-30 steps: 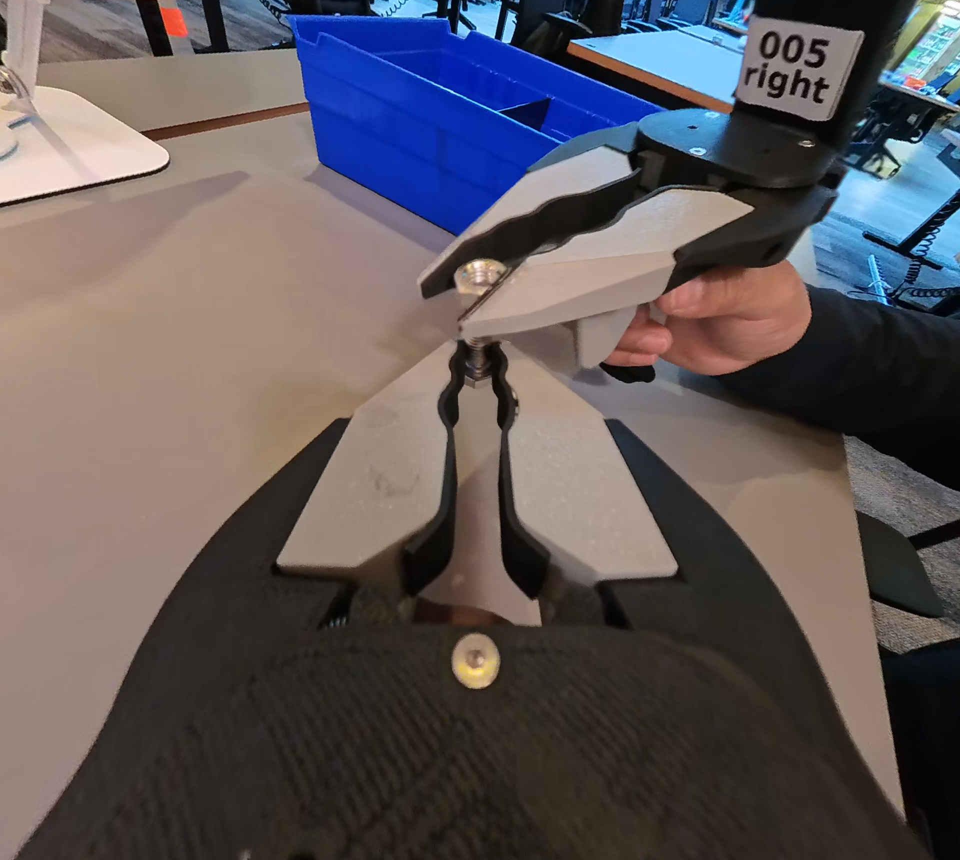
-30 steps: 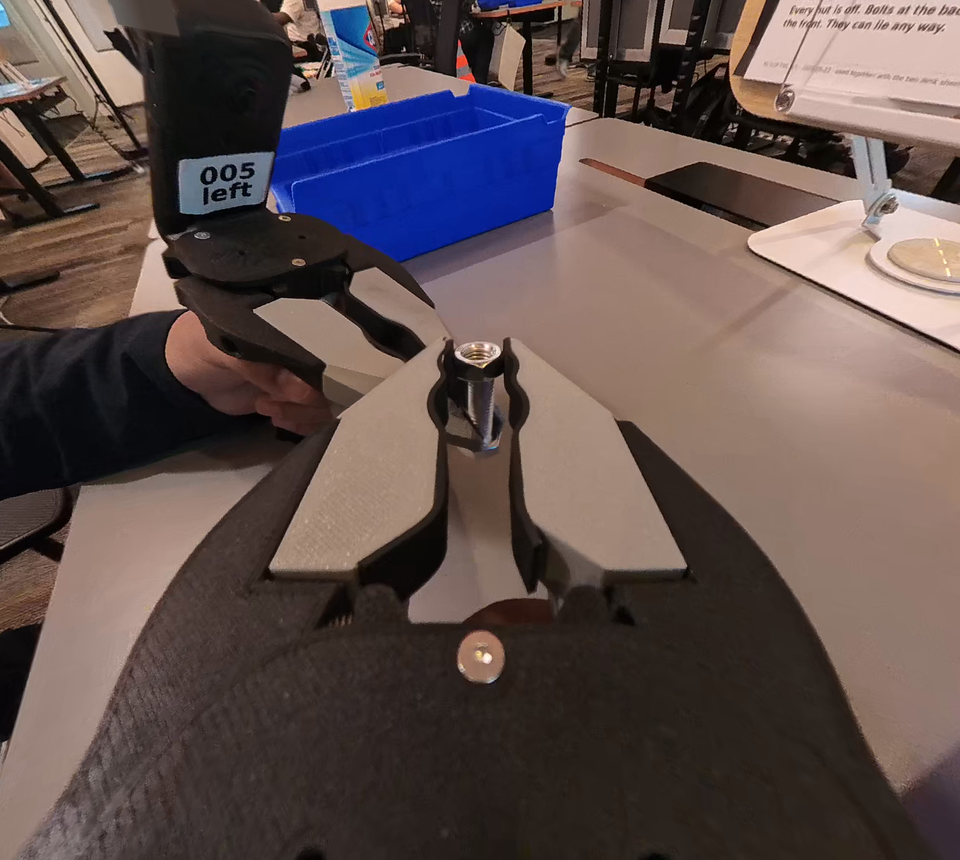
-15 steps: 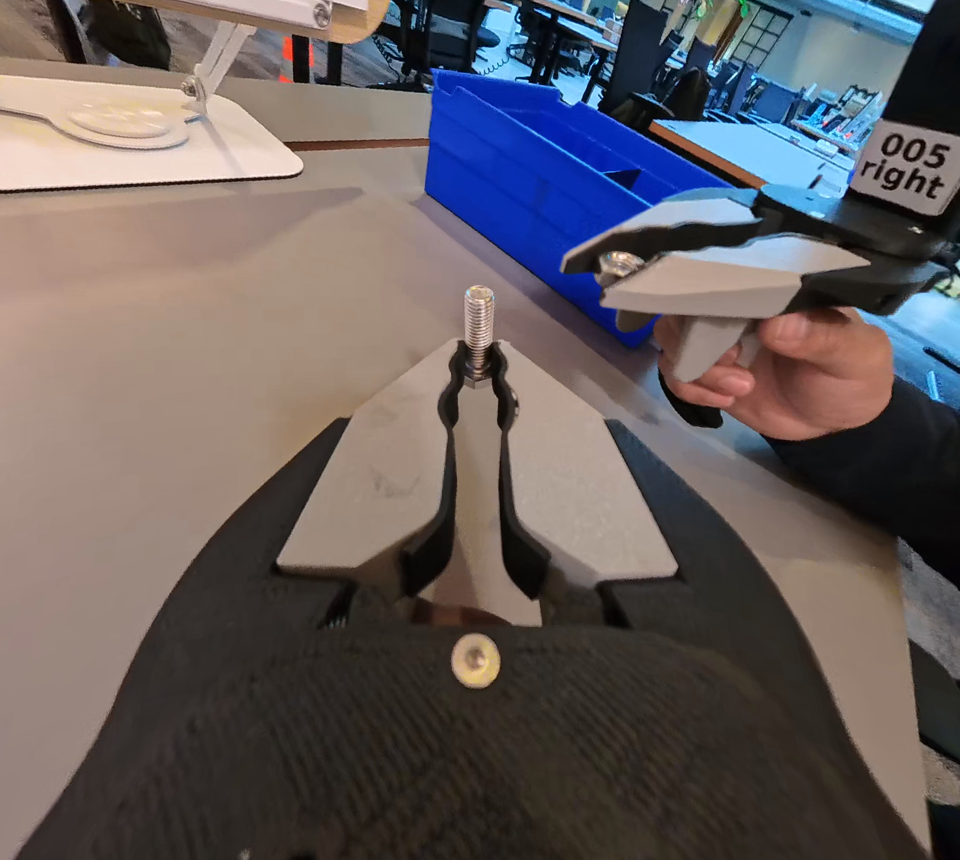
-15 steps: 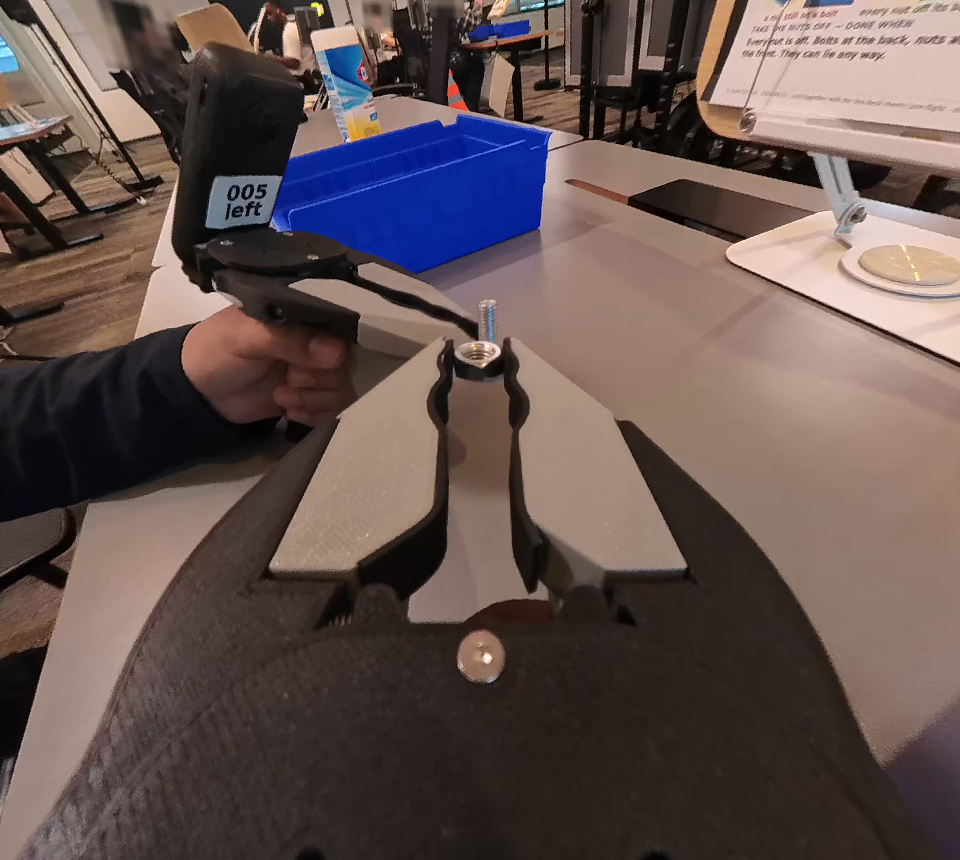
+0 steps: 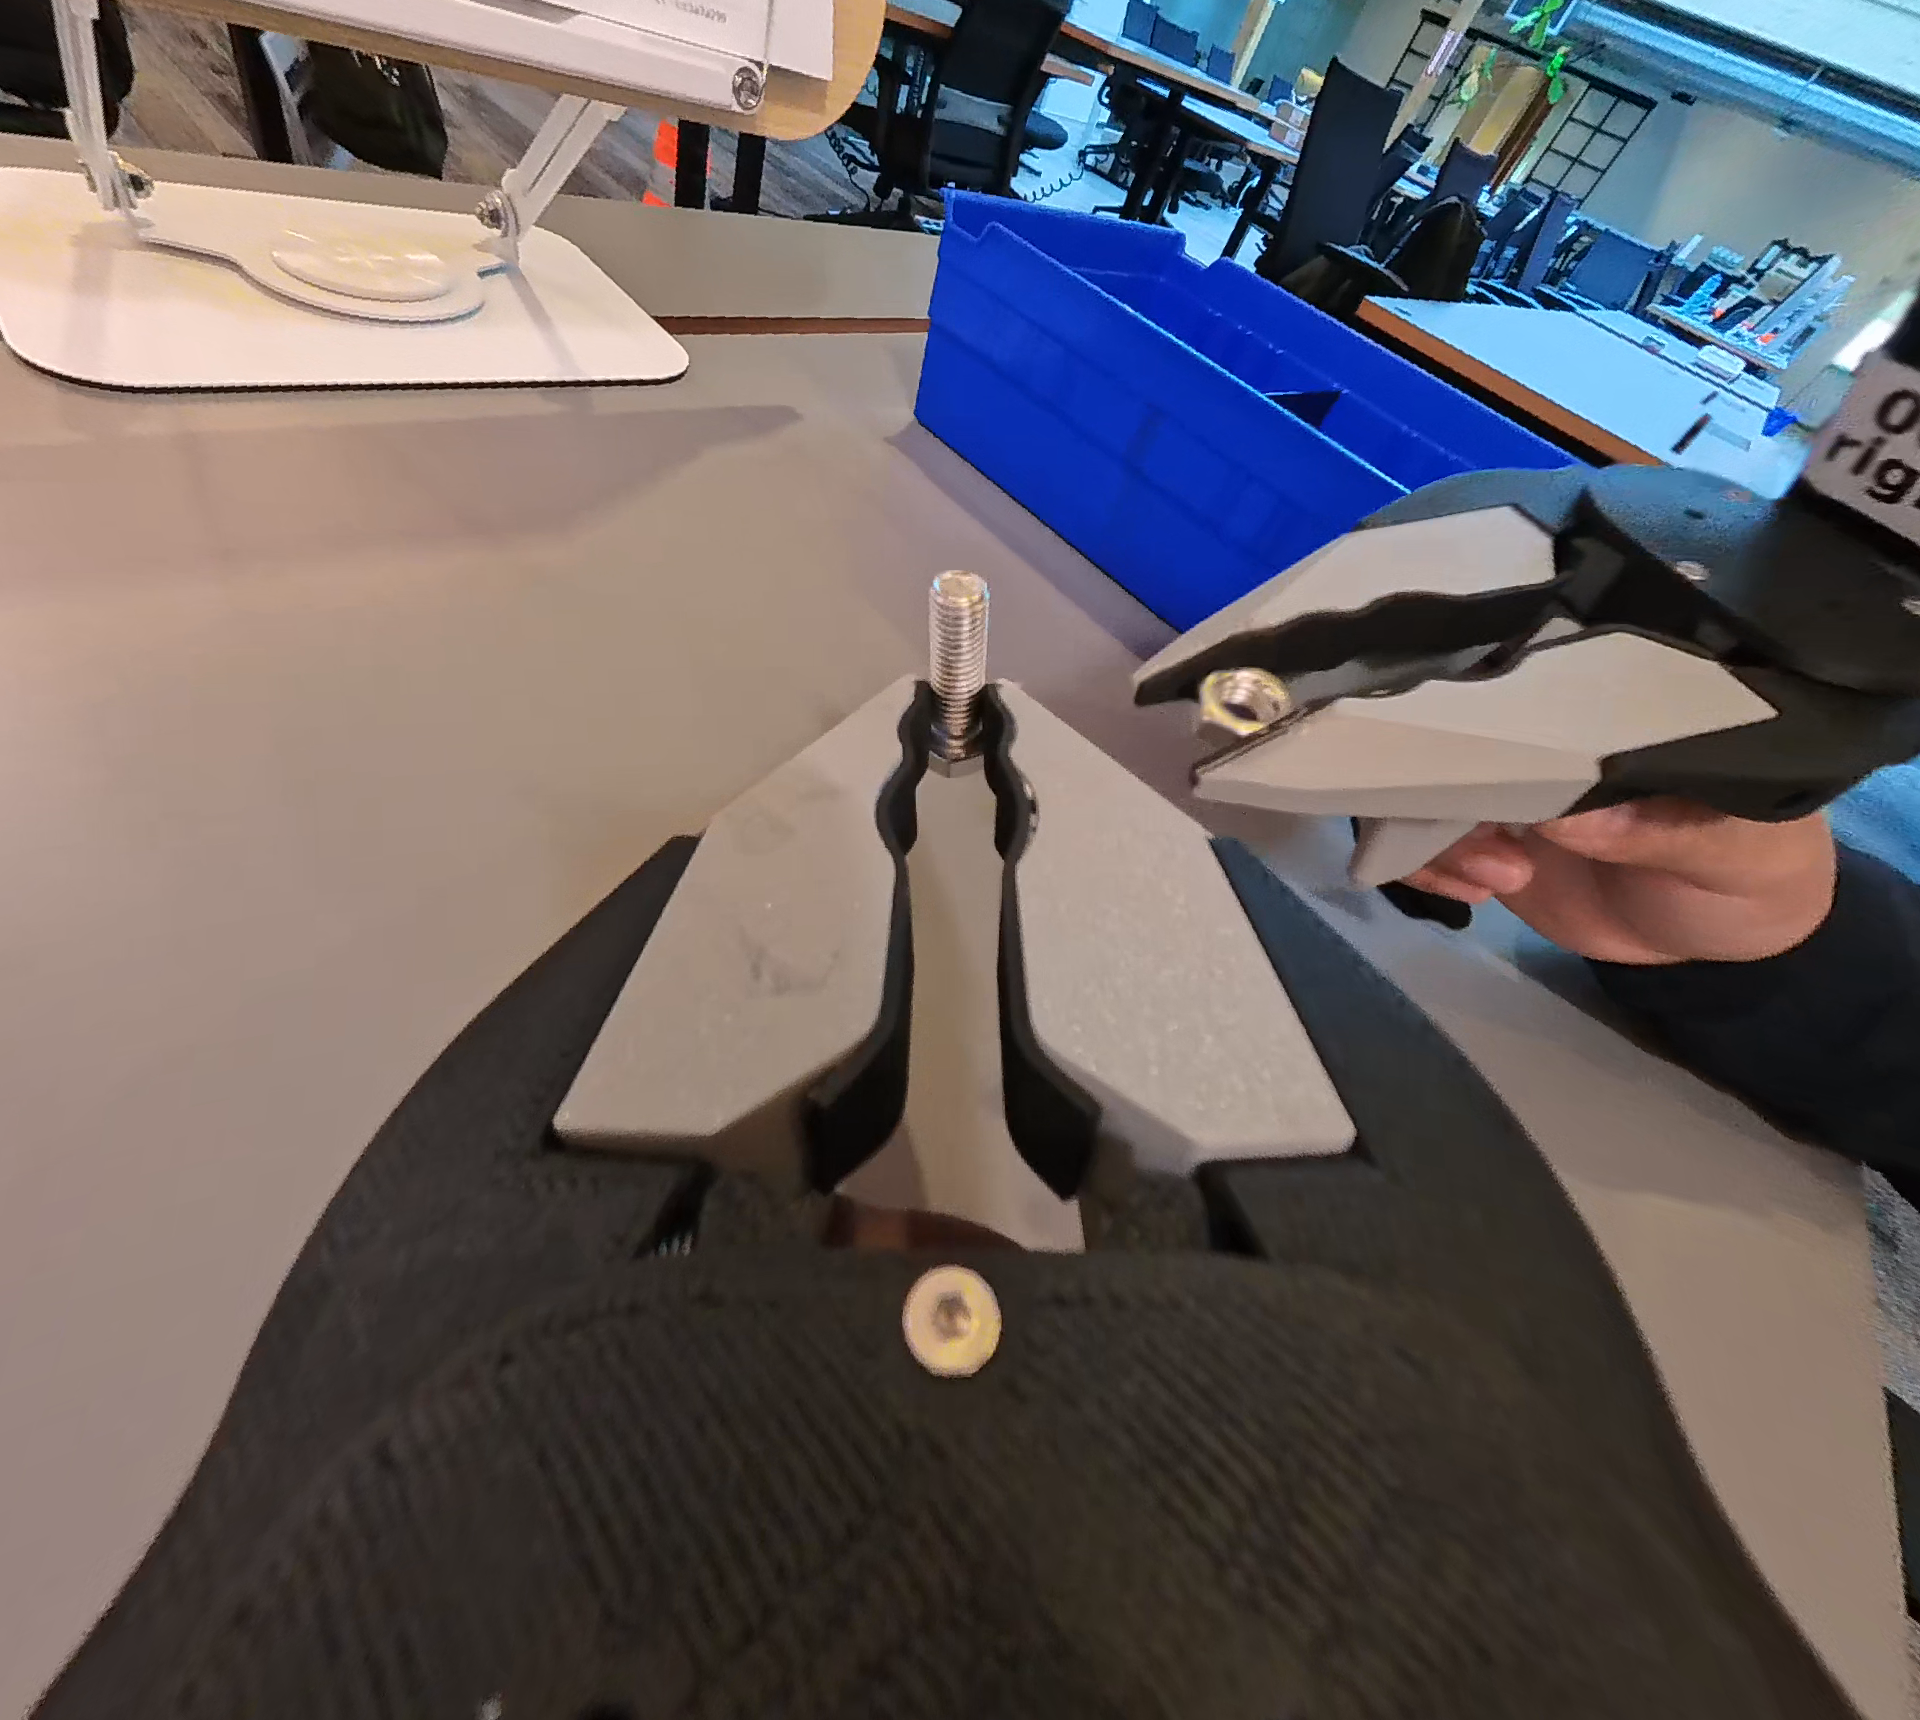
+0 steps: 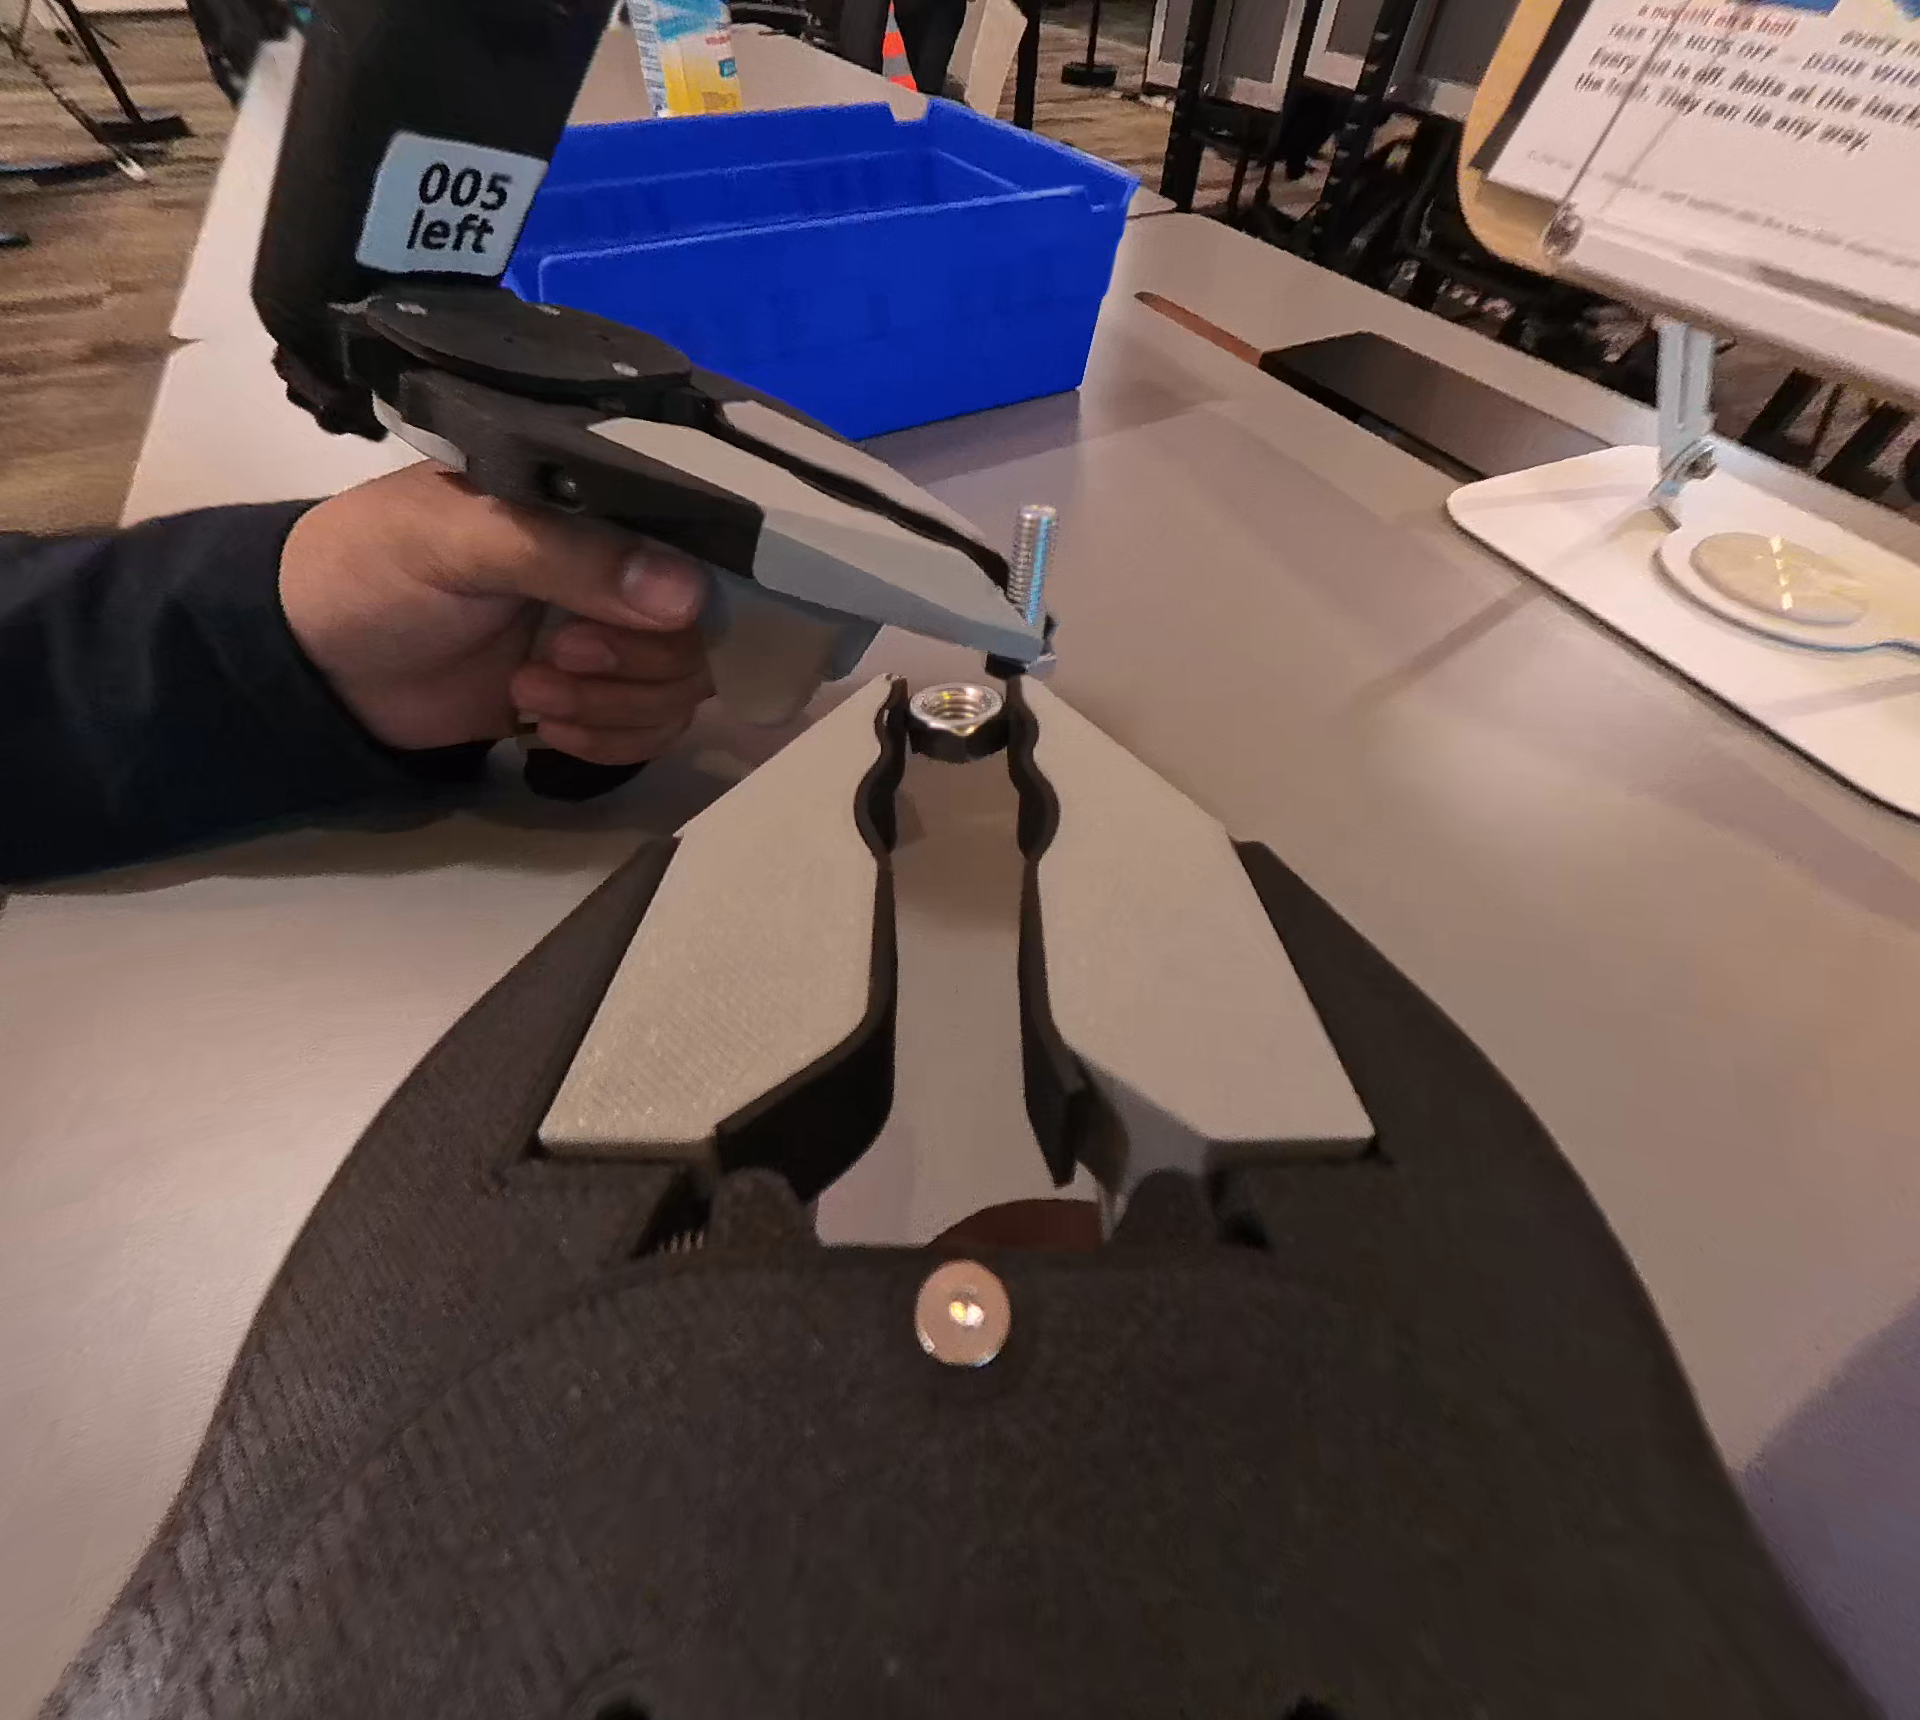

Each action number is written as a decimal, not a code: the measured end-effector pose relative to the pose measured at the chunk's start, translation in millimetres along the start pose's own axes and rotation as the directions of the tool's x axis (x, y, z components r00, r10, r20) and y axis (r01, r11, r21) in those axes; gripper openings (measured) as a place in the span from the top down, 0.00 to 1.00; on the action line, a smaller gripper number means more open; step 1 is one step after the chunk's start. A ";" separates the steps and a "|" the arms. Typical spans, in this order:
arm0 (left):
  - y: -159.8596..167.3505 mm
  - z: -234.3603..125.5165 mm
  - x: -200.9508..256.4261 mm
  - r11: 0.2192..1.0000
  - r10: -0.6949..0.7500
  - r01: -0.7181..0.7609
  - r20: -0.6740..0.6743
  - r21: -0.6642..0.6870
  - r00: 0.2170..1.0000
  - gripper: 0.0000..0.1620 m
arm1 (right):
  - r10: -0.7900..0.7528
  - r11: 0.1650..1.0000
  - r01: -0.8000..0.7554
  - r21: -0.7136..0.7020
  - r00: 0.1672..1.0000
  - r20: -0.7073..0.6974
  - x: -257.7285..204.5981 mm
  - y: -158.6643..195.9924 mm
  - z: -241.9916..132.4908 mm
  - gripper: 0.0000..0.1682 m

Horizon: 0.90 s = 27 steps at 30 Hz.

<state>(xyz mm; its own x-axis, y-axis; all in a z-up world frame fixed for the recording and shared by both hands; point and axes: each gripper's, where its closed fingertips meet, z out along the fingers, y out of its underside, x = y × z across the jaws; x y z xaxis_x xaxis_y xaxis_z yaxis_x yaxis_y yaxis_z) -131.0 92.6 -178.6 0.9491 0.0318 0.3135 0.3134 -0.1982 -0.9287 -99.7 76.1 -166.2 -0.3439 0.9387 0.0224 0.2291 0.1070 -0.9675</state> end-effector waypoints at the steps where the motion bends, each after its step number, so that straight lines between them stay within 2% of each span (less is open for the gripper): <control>1: -0.1 0.0 -0.4 1.000 0.000 0.000 0.002 0.001 1.000 0.96 | -0.015 1.000 0.015 0.014 1.000 -0.013 0.7 -3.9 -2.4 0.91; 5: 0.1 0.1 -1.7 1.000 -0.003 0.003 0.007 0.001 1.000 0.96 | -0.044 0.988 0.059 0.144 0.993 -0.107 15.3 -36.9 -28.0 0.91; 8: 2.0 0.7 -2.1 1.000 -0.005 0.005 0.006 -0.005 1.000 0.96 | -0.028 0.967 0.087 0.239 0.971 -0.238 48.1 -66.9 -69.7 0.91; 11: 5.1 2.4 -1.5 1.000 -0.003 0.003 0.002 -0.020 1.000 0.96 | -0.041 0.973 0.135 0.188 0.900 -0.433 102.2 -71.2 -118.2 0.91; 13: 6.3 3.1 -1.0 1.000 0.005 -0.005 0.003 -0.024 1.000 0.96 | -0.043 0.988 0.115 0.107 0.851 -0.523 137.0 -56.9 -144.6 0.91; 16: 7.1 4.0 1.4 0.999 0.013 -0.013 -0.002 -0.029 1.000 0.96 | 0.023 0.994 -0.073 -0.082 0.867 -0.497 168.2 -4.8 -156.5 0.91; 19: 10.2 5.6 3.2 0.999 0.018 -0.018 -0.008 -0.045 1.000 0.96 | 0.105 0.918 -0.260 -0.300 0.888 -0.448 173.2 56.2 -160.3 0.90; 22: 11.3 5.9 3.3 0.999 0.022 -0.022 -0.006 -0.049 1.000 0.96 | 0.120 0.803 -0.347 -0.484 0.891 -0.439 166.4 103.1 -164.4 0.90; 24: 11.2 5.8 3.8 0.999 0.020 -0.020 -0.011 -0.049 1.000 0.96 | 0.096 0.766 -0.365 -0.529 0.879 -0.467 169.0 114.2 -166.1 0.84; 27: 10.4 5.1 4.6 0.999 0.020 -0.021 -0.014 -0.047 1.000 0.96 | 0.136 0.808 -0.365 -0.462 0.879 -0.456 167.7 99.7 -160.5 0.83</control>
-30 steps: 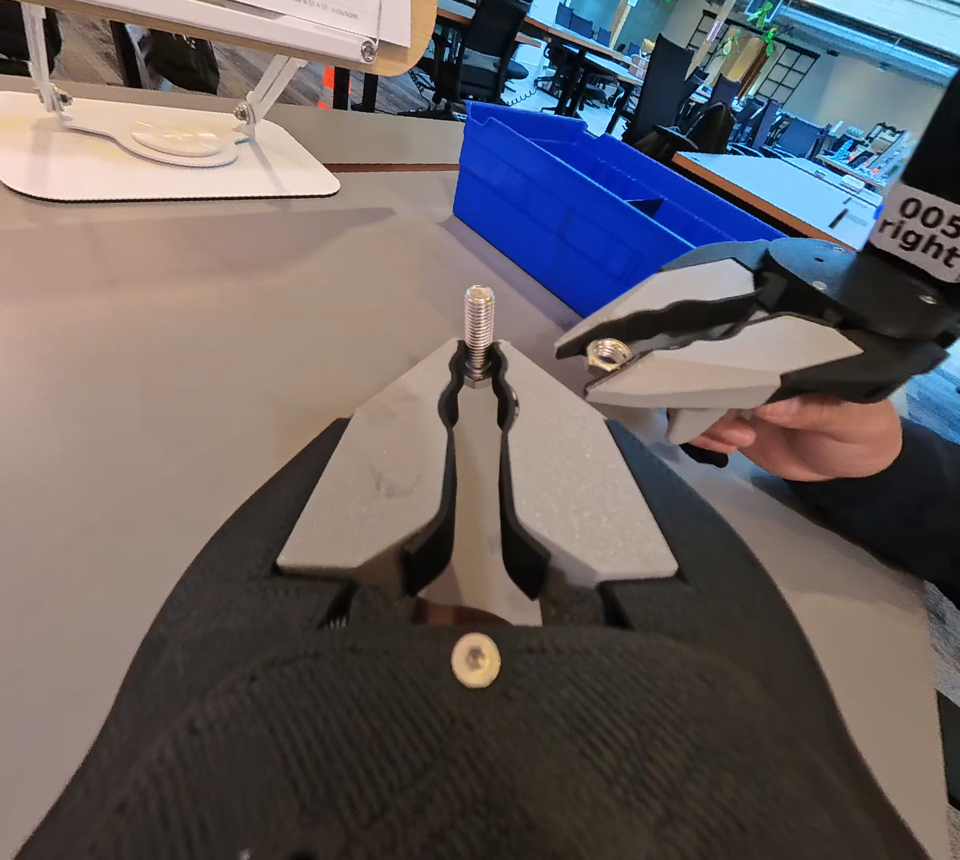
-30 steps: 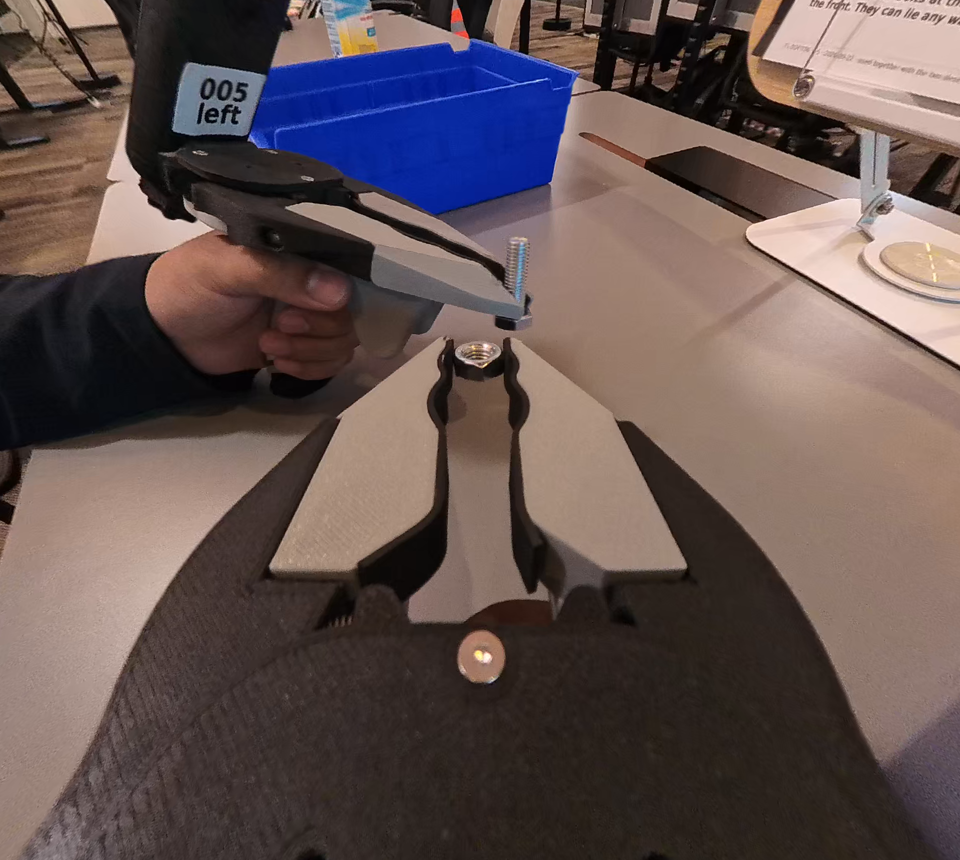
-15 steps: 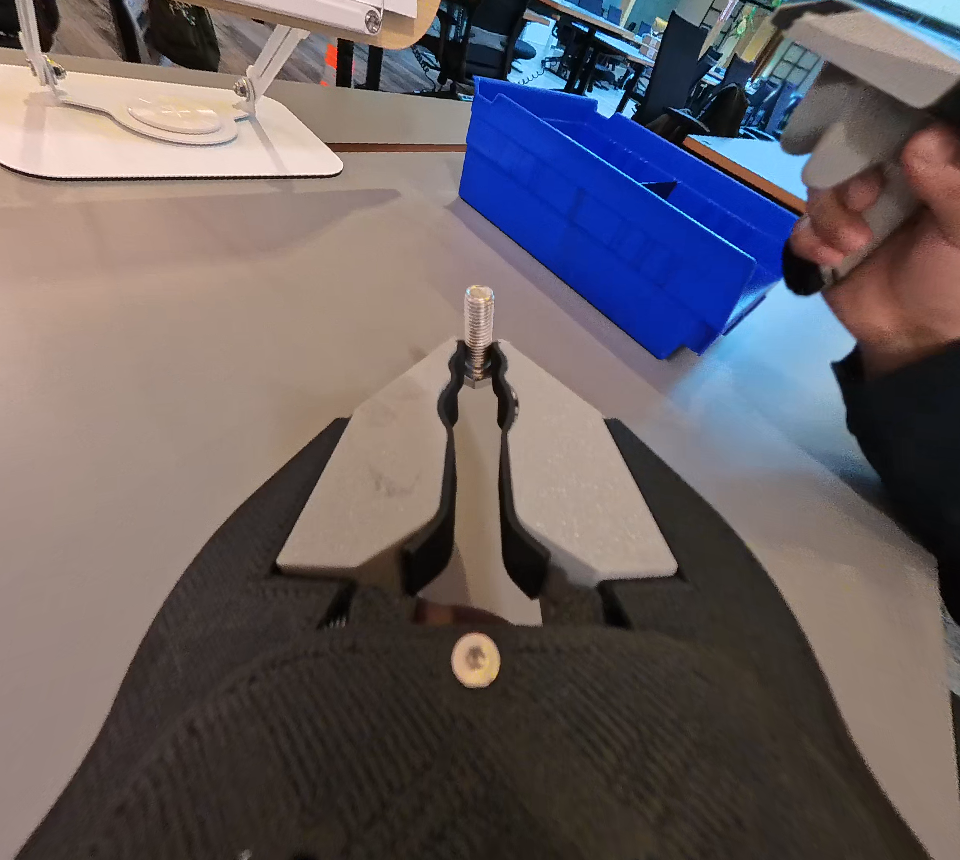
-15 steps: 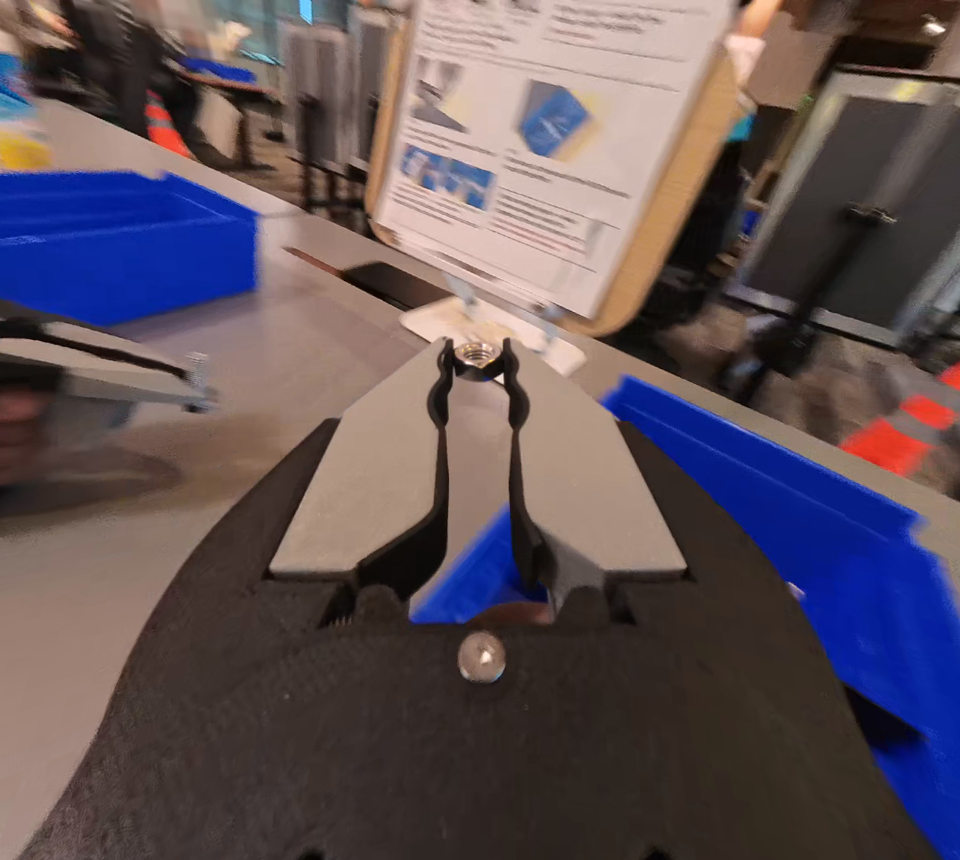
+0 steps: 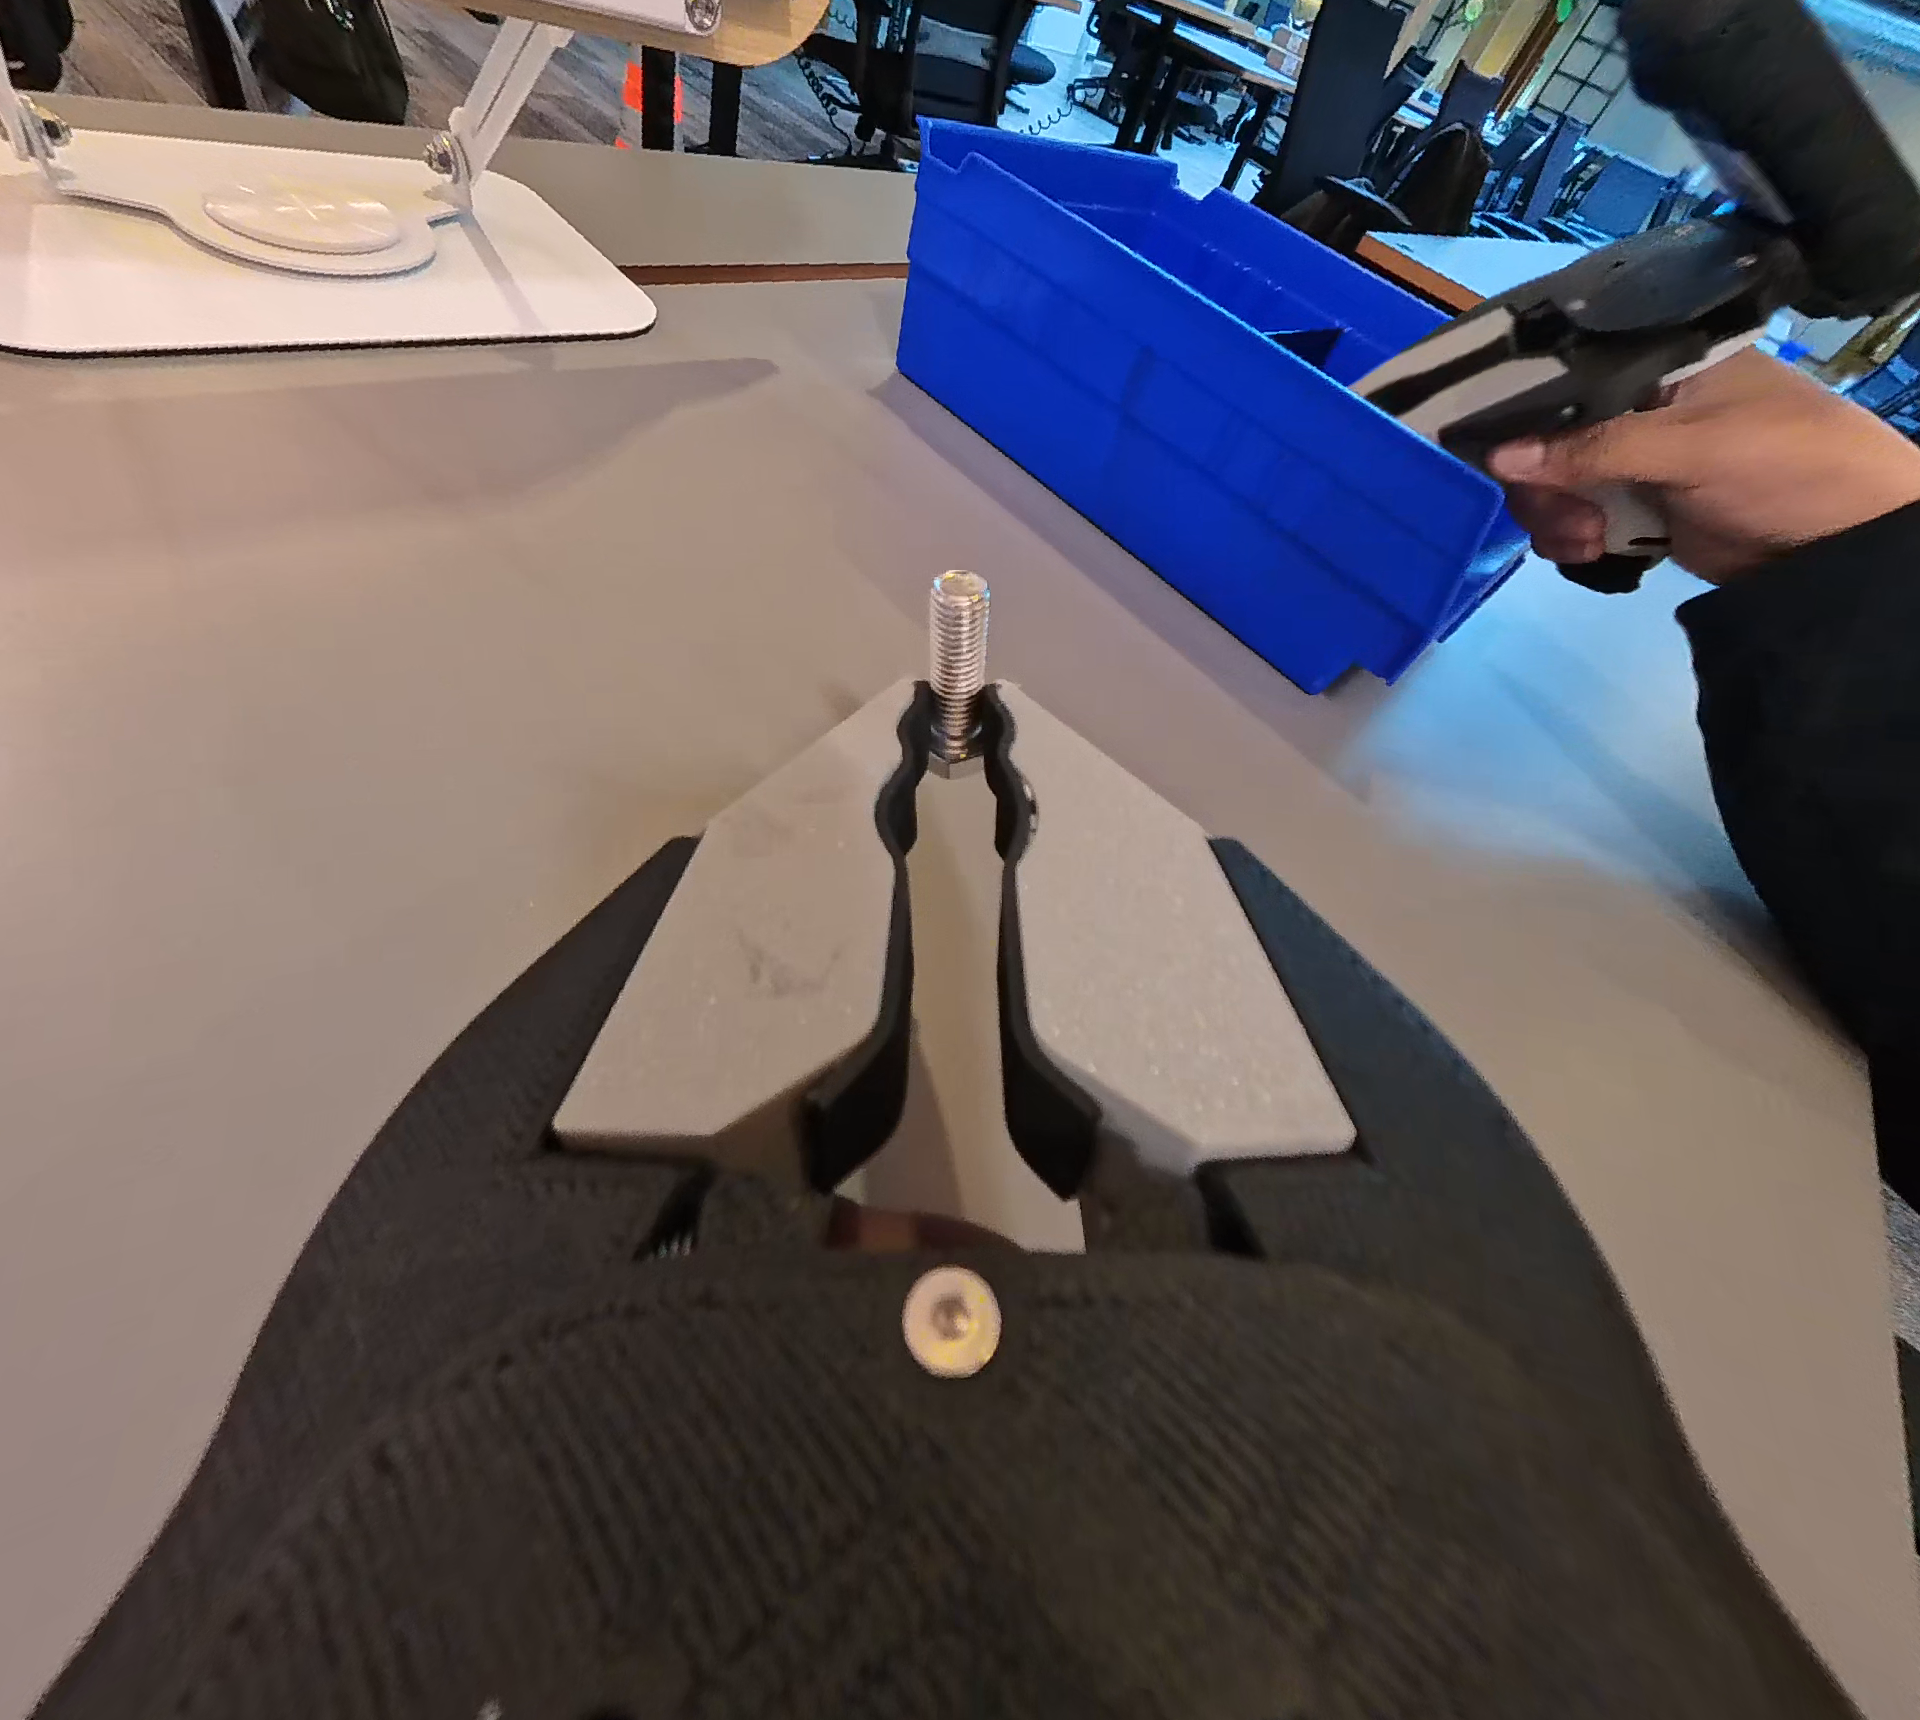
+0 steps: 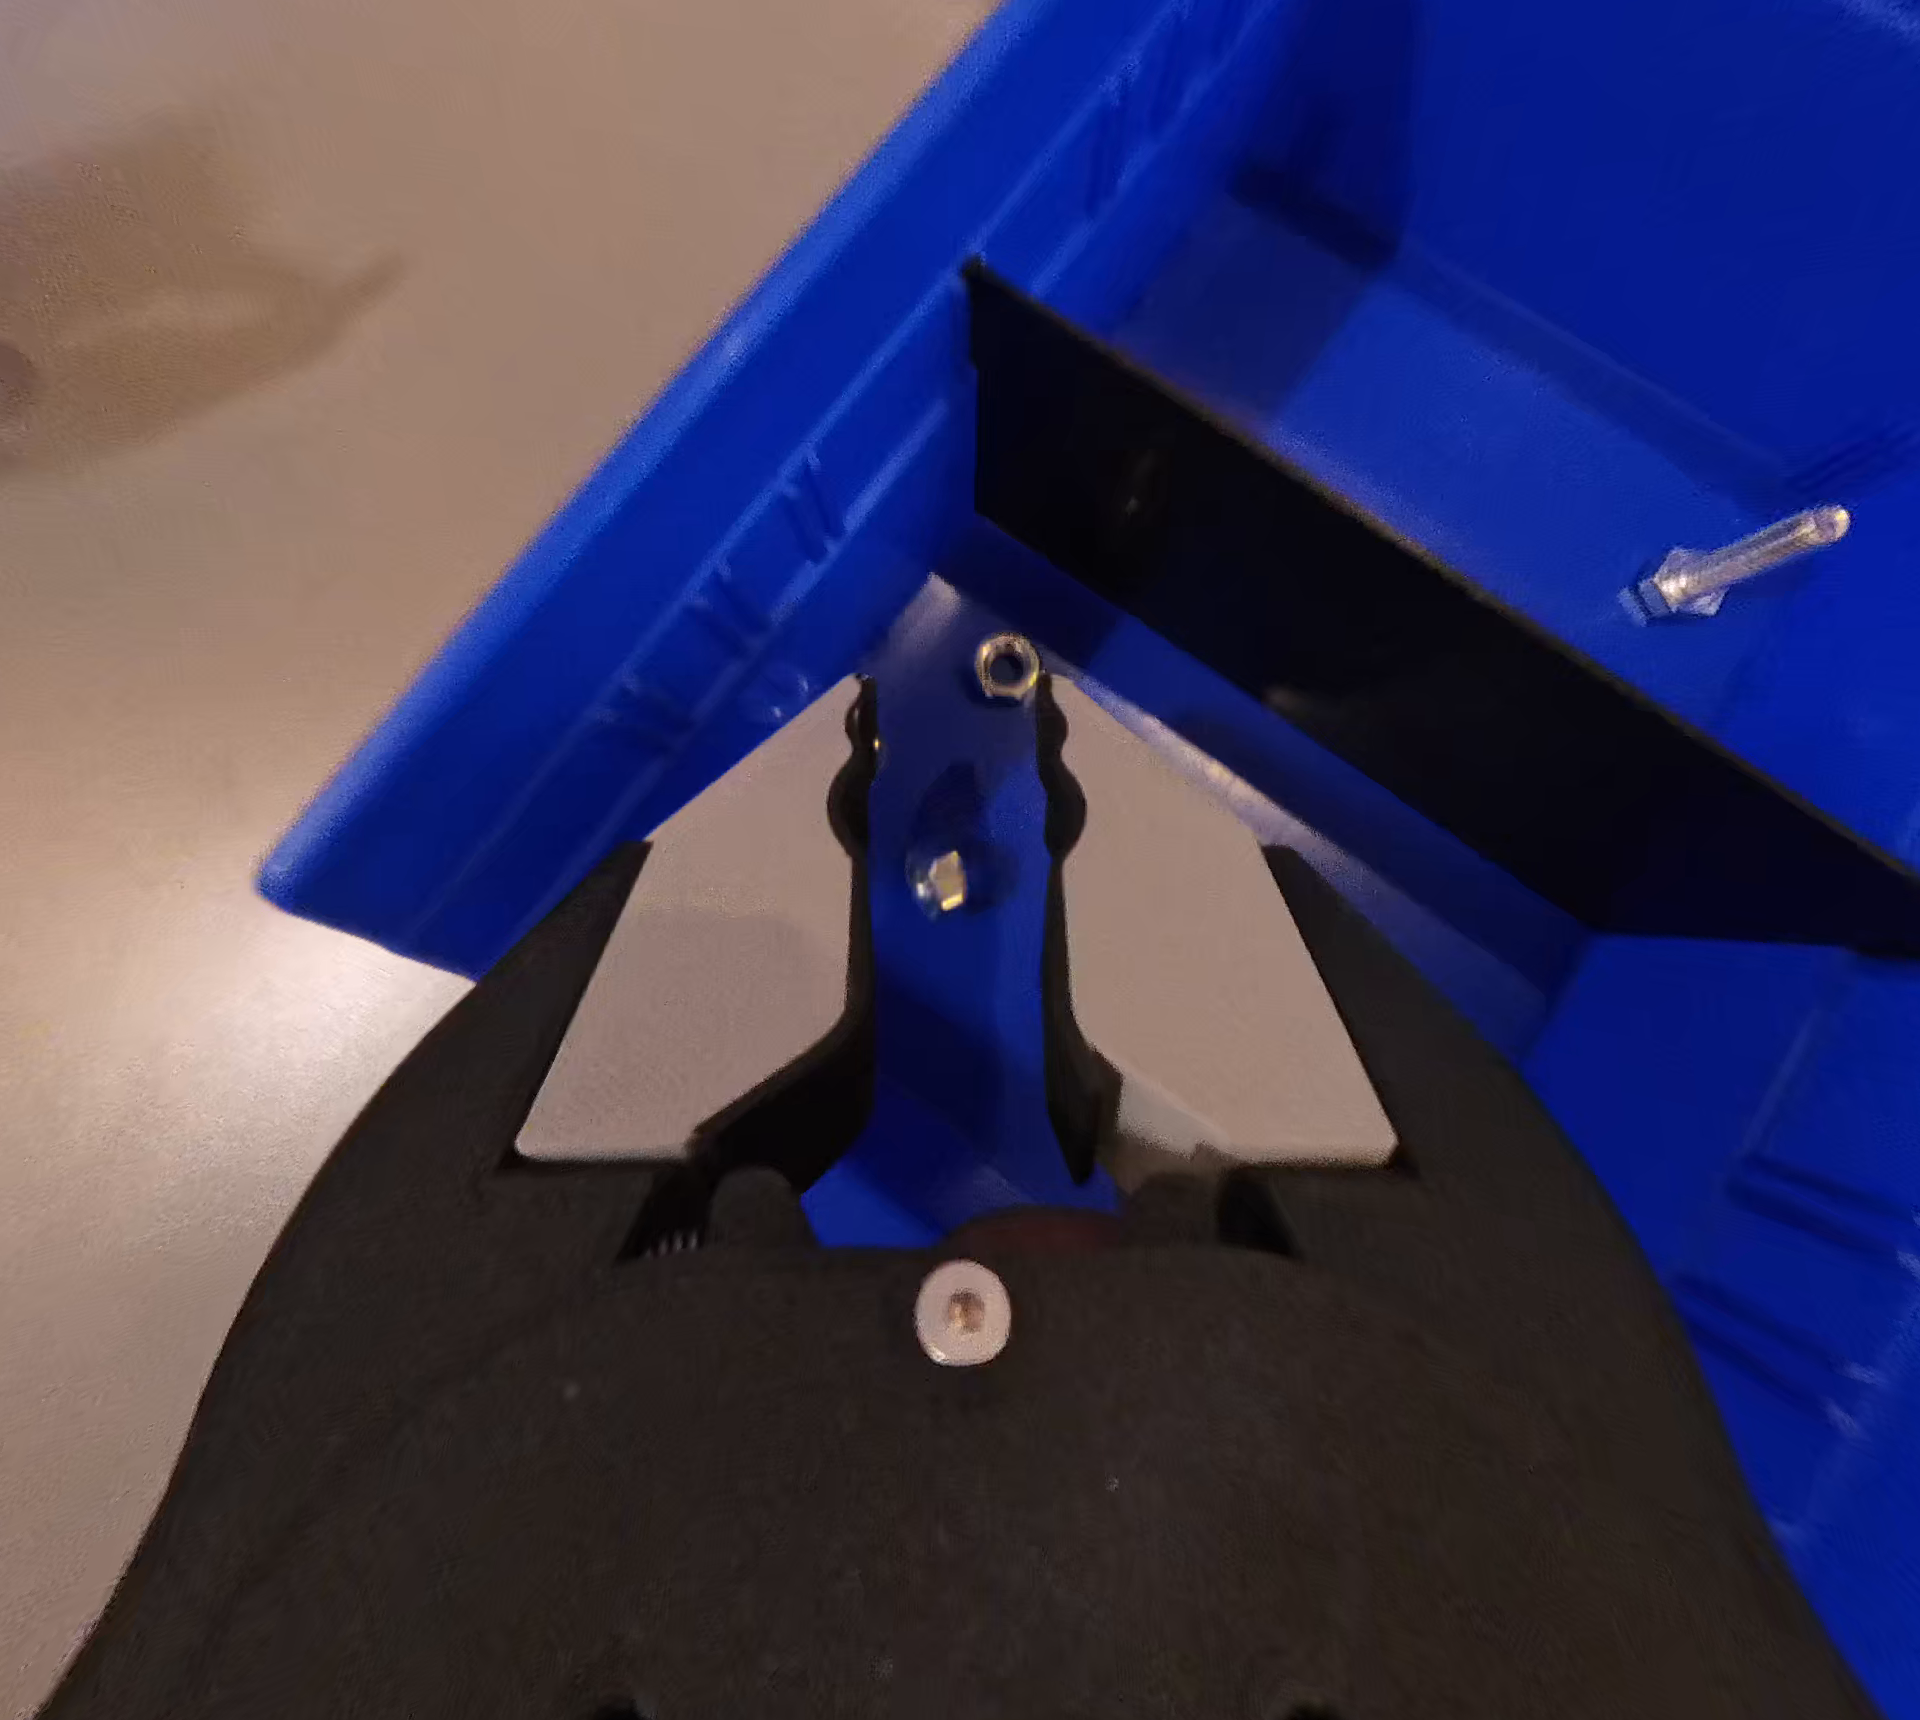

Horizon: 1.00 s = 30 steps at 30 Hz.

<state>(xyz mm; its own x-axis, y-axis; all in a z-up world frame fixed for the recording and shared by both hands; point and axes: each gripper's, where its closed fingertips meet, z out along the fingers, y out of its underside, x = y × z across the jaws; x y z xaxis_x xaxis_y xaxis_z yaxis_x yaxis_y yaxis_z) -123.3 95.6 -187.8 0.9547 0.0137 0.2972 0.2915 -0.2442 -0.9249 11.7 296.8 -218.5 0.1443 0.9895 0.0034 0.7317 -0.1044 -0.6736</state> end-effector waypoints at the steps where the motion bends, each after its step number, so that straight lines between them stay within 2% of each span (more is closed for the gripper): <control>1: -0.6 -0.4 0.9 1.000 0.001 -0.001 -0.005 0.003 1.000 0.96 | 0.014 0.999 -0.014 0.044 1.000 0.002 0.6 -7.6 -4.6 0.83; 3: -1.4 -0.9 2.7 1.000 -0.002 0.002 -0.017 0.005 1.000 0.96 | 0.051 0.981 -0.038 0.188 0.997 -0.064 13.7 -31.3 -21.4 0.83; 5: -1.2 -0.7 5.4 1.000 0.001 -0.001 -0.029 0.002 1.000 0.96 | 0.044 0.920 -0.010 0.393 0.996 -0.077 10.9 -64.5 -47.4 0.88; 7: 0.0 0.1 7.3 1.000 0.020 -0.021 -0.030 -0.004 0.999 0.96 | -0.031 0.824 0.025 0.566 1.000 0.001 -19.3 -92.7 -71.8 0.93; 10: 2.3 1.6 12.5 0.997 0.070 -0.071 -0.035 -0.017 0.997 0.96 | -0.167 0.721 0.008 0.693 0.973 0.162 -82.1 -117.4 -91.3 0.92; 13: 2.2 2.0 24.2 0.990 0.138 -0.139 -0.067 -0.012 0.988 0.96 | -0.242 0.724 0.014 0.690 0.942 0.235 -133.3 -121.7 -81.2 0.89; 19: 3.4 2.1 48.2 0.970 0.244 -0.244 -0.139 0.013 0.960 0.96 | -0.342 0.810 0.121 0.574 0.892 0.296 -202.0 -101.1 -25.4 0.84; 22: 3.2 1.3 53.3 0.969 0.245 -0.245 -0.165 0.020 0.955 0.96 | -0.362 0.830 0.153 0.537 0.879 0.309 -217.3 -92.0 -7.7 0.84; 28: 8.6 1.8 60.6 0.966 0.254 -0.259 -0.204 -0.001 0.945 0.96 | -0.355 0.850 0.125 0.513 0.854 0.381 -228.2 -85.3 1.2 0.96; 30: 11.8 3.6 58.0 0.956 0.285 -0.293 -0.179 -0.017 0.942 0.96 | -0.346 0.862 0.121 0.493 0.850 0.397 -228.0 -82.5 4.3 0.96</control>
<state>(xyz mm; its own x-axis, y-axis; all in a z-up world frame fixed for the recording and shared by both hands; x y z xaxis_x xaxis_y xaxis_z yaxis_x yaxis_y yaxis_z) -64.3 97.0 -182.3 0.9714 -0.2300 0.0583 -0.0021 -0.2541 -0.9672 -84.5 80.3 -166.9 -0.3952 0.9168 -0.0575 0.3199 0.0786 -0.9442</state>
